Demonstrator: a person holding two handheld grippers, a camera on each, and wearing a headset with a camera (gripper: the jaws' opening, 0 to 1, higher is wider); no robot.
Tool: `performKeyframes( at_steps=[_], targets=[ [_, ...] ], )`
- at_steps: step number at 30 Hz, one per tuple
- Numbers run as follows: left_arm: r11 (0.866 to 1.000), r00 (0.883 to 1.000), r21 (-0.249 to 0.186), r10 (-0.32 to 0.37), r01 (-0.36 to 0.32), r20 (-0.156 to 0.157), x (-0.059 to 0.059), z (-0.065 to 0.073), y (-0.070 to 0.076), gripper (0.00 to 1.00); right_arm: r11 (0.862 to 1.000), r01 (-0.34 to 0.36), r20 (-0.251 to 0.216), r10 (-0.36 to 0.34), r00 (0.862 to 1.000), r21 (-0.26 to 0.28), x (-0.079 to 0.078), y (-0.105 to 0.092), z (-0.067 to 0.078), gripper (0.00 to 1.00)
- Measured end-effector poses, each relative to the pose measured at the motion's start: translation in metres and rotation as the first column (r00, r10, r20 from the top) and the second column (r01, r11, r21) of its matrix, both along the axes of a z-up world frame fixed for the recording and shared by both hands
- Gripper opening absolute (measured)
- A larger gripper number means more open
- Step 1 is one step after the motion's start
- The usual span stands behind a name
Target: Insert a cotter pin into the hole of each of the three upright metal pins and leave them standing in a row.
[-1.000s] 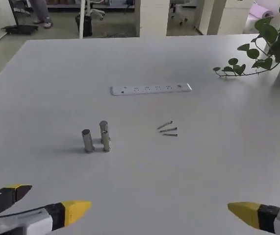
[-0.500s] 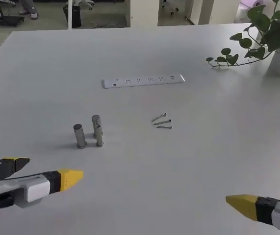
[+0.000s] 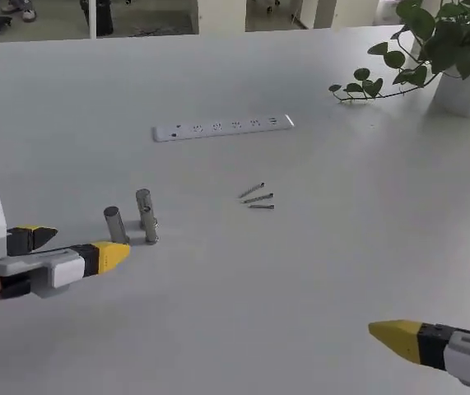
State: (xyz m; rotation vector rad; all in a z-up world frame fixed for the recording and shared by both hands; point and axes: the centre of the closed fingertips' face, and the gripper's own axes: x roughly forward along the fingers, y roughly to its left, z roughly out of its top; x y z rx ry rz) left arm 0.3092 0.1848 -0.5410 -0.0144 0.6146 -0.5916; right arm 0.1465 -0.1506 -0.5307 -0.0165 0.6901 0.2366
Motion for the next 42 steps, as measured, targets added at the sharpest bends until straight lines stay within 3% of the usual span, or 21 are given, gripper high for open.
performKeyframes(
  at_steps=[6, 10, 14, 19, 23, 25, 35, 42],
  targets=[
    [1.000, 1.000, 0.024, 0.003, -0.003, 0.013, 0.011, -0.006, 0.000, 0.58, 1.000, -0.010, 0.018, 0.010, 1.000, -0.013, 0.001, 0.000, 0.003, 0.91],
    [0.998, 1.000, 0.056, 0.007, -0.006, -0.016, 0.017, -0.018, 0.001, 0.55, 1.000, -0.012, 0.014, 0.012, 1.000, -0.012, 0.001, 0.001, 0.003, 0.91],
    [0.997, 1.000, 0.075, -0.020, 0.021, -0.021, 0.022, -0.027, -0.003, 0.49, 1.000, -0.018, 0.008, 0.018, 1.000, -0.015, -0.001, 0.002, 0.001, 0.91],
    [0.995, 0.999, 0.103, -0.015, 0.012, 0.031, 0.034, -0.026, -0.005, 0.41, 1.000, -0.024, 0.004, 0.024, 1.000, -0.017, -0.002, 0.004, 0.001, 0.90],
    [0.994, 0.999, 0.105, -0.033, 0.028, 0.043, 0.038, -0.024, -0.011, 0.36, 1.000, -0.021, -0.001, 0.021, 1.000, -0.020, -0.003, 0.002, -0.001, 0.90],
    [0.994, 0.996, 0.100, -0.047, 0.040, 0.076, 0.042, -0.021, -0.015, 0.31, 1.000, -0.007, -0.006, 0.007, 1.000, -0.026, -0.004, -0.001, -0.003, 0.91],
    [0.993, 0.996, 0.109, -0.061, 0.053, 0.065, 0.043, -0.028, -0.019, 0.24, 1.000, 0.003, -0.003, -0.003, 1.000, -0.027, -0.007, -0.004, -0.003, 0.90],
    [0.992, 0.994, 0.113, -0.060, 0.050, 0.087, 0.042, -0.033, -0.022, 0.14, 1.000, -0.005, -0.006, 0.005, 1.000, -0.029, -0.007, -0.001, -0.003, 0.90]
  ],
)
